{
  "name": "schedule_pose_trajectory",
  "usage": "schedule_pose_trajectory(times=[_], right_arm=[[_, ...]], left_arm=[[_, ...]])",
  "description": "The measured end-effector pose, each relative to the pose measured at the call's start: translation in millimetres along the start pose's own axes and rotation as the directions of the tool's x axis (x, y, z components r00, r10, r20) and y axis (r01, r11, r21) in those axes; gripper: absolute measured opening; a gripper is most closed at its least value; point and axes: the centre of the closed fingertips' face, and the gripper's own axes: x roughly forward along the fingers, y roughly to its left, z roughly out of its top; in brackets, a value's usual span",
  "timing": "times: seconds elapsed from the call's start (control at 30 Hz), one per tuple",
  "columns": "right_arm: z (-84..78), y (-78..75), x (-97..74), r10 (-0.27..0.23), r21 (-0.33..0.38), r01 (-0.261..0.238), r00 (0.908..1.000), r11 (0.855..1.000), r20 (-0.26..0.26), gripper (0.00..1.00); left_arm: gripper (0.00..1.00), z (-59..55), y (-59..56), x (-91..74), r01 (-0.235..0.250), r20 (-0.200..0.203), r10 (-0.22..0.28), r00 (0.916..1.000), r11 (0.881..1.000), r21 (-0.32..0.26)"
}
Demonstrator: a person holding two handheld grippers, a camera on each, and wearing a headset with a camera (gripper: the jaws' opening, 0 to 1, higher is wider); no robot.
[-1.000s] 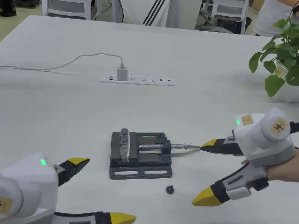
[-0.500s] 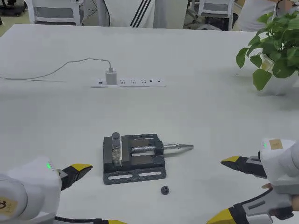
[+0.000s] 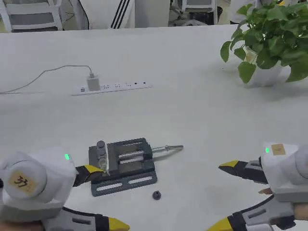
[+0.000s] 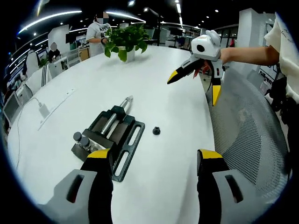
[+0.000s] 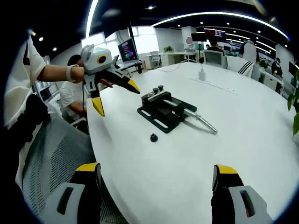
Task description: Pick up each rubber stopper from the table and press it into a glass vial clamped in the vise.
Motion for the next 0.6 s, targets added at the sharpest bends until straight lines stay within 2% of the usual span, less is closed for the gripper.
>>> schedule_pose_trajectory(times=[0.07,0.2,0.3,0.37,0.43,0.5,0.57,0.6], right_arm=[[-0.2,0.5,0.0,-0.004,0.006,0.004,1.0,1.0,0.006,0.97],[-0.5,3.3,-2.6,-0.005,0.013,0.005,0.9997,1.0,0.025,0.97],[-5.6,4.0,-3.8,-0.005,0.017,0.005,0.9998,1.0,0.017,0.96],[-8.8,4.4,-4.5,-0.006,0.023,0.006,0.9999,1.0,0.015,0.96],[-10.8,4.7,-5.0,-0.01,0.027,0.01,0.9998,1.0,0.016,0.96],[-12.0,4.9,-5.0,-0.011,0.038,0.011,0.9997,0.999,0.019,0.95],[-12.9,5.7,-5.0,-0.011,0.042,0.01,0.9997,0.999,0.02,0.95],[-13.2,6.1,-4.9,-0.01,0.044,0.009,0.9997,0.999,0.02,0.95]], left_arm=[[0.66,2.7,3.1,5.9,0.014,-0.037,-0.012,0.9992,0.999,0.047],[0.61,13.3,3.9,15.5,0.045,-0.064,-0.04,0.9971,0.996,0.079],[0.57,15.0,4.7,23.0,0.078,-0.117,-0.062,0.9912,0.987,0.138],[0.55,14.5,2.1,29.4,0.108,-0.155,-0.085,0.9842,0.984,0.145],[0.52,12.1,1.7,34.9,0.13,-0.208,-0.089,0.974,0.972,0.195],[0.49,10.3,1.4,41.2,0.147,-0.251,-0.081,0.9646,0.955,0.258],[0.47,9.2,-2.1,47.2,0.166,-0.281,-0.089,0.9555,0.95,0.265],[0.46,10.4,-2.6,50.0,0.176,-0.286,-0.093,0.9538,0.943,0.281]])
